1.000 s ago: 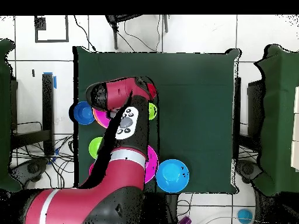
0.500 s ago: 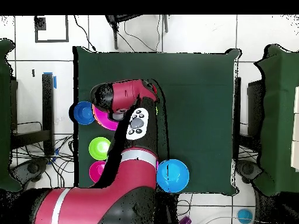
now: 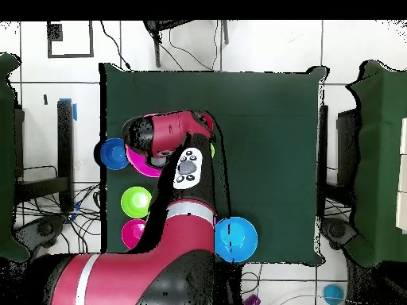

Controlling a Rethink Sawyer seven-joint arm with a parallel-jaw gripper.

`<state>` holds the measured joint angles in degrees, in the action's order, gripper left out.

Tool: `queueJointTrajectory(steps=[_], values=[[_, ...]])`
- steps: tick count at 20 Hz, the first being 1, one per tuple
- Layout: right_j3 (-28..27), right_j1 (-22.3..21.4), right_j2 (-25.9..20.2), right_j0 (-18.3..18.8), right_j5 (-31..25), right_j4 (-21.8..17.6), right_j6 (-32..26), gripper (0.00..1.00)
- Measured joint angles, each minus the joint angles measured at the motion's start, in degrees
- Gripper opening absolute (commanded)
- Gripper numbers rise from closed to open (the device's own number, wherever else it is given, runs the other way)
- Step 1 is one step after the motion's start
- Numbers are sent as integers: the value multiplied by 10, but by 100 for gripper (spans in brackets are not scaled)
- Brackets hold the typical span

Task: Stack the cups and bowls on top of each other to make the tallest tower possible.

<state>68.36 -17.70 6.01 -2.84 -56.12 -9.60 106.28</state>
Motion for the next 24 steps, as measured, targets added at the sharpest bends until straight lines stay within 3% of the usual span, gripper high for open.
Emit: queueJointTrajectory(steps=[24], values=[[4, 2, -5, 6, 20, 0, 0, 100]])
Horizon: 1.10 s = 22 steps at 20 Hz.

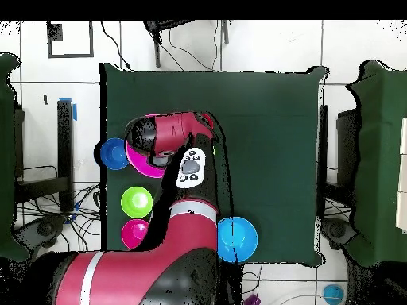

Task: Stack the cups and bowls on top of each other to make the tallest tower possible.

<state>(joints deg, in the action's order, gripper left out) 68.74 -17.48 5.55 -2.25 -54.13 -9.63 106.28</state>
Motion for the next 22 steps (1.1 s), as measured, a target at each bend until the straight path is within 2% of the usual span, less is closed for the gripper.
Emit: queueJointTrajectory(steps=[13, 22], values=[[50, -40, -20, 7, 0, 0, 0, 100], [54, -68, -21, 7, -8, -10, 0, 100]])
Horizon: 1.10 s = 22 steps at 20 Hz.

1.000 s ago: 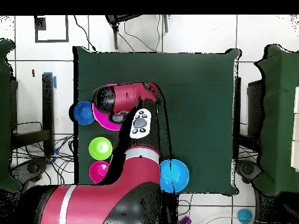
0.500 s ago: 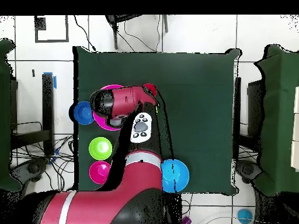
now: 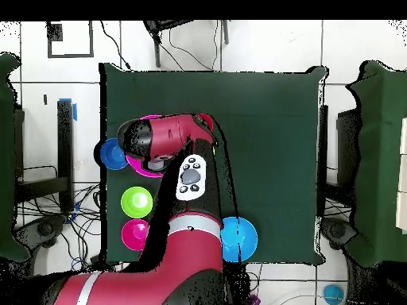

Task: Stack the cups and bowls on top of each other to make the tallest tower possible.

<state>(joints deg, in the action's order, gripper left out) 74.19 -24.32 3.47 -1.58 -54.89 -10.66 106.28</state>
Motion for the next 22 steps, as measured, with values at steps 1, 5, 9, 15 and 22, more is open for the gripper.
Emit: queueJointTrajectory(steps=[1, 5, 9, 15, 22], values=[[0, -3, 0, 0, -2, -3, 0, 100], [0, -12, 0, 0, -8, -14, 0, 100], [0, -20, -1, 1, -12, -22, 0, 100], [0, -36, -4, 11, -12, -25, 0, 100], [3, -47, -9, 30, -12, -25, 0, 100]])
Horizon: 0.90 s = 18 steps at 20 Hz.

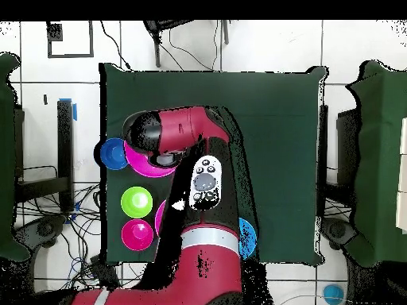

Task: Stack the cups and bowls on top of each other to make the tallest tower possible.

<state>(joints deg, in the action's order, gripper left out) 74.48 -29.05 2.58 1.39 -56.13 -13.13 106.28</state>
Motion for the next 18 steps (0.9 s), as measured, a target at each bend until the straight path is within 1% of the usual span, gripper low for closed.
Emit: queueJointTrajectory(steps=[6, 9, 11, 13, 14, 18], values=[[19, -11, -12, 22, 0, 0, 0, 100], [36, -20, -24, 39, 3, 0, 0, 100], [55, -28, -38, 59, 15, 0, 0, 100], [65, -31, -45, 70, 26, 0, 0, 100], [79, -35, -55, 86, 44, 0, 0, 100], [97, -38, -72, 116, 74, -5, 0, 100]])
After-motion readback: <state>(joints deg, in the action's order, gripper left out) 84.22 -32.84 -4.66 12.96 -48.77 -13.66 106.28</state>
